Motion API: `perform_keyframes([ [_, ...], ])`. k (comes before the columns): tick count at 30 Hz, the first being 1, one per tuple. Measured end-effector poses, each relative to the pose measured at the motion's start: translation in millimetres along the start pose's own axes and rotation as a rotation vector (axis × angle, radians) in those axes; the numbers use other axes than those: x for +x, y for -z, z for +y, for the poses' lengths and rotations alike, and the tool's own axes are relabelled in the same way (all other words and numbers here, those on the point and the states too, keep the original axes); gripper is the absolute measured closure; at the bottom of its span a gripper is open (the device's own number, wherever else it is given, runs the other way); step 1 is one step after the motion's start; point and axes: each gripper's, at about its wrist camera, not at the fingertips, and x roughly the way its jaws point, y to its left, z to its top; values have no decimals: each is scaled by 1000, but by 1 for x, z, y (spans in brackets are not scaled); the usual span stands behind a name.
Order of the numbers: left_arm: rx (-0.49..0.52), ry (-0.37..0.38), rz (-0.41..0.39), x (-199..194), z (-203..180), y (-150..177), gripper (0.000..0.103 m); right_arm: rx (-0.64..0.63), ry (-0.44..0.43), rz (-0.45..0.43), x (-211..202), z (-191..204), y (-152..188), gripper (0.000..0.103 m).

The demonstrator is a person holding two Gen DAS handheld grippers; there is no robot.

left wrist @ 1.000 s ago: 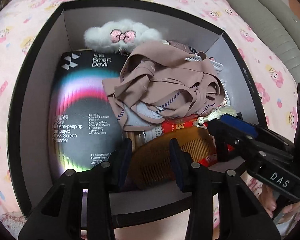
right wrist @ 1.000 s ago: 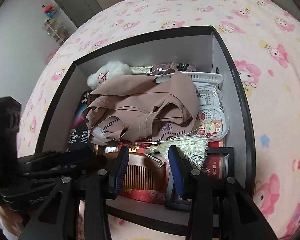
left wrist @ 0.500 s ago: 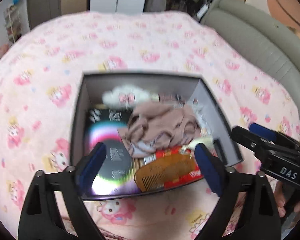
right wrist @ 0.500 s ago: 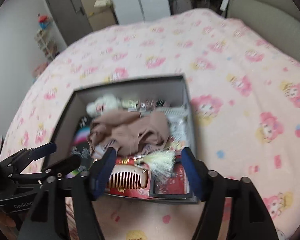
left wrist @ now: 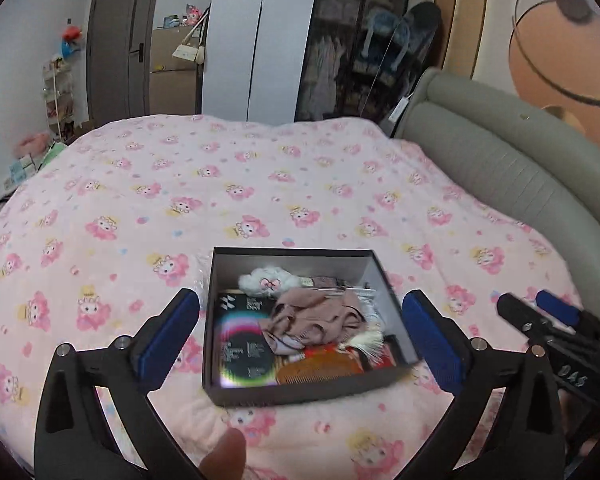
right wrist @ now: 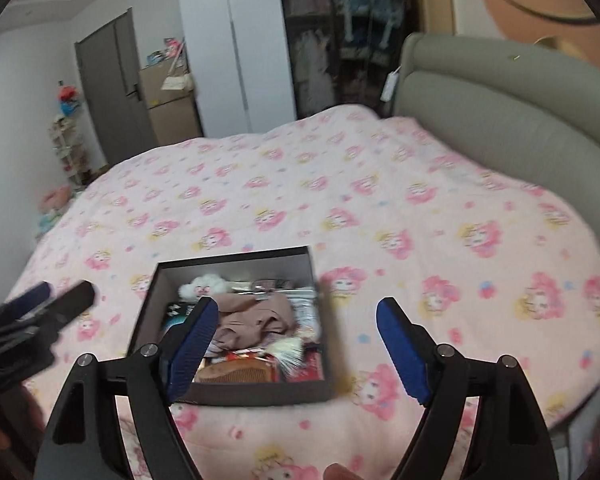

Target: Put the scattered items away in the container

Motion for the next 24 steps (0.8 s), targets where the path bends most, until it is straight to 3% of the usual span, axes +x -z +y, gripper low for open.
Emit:
perform_keyframes([
  [2, -8, 29, -19, -23, 0, 9, 1, 8, 15, -12, -19, 0, 11, 23],
  [10, 10, 23, -80, -98, -7, 52, 1, -28, 28, -70, -90, 19, 52, 23],
  [24, 66, 7, -125, -162, -15, 76, 1, -85, -38, -143, -156, 48, 78, 23],
])
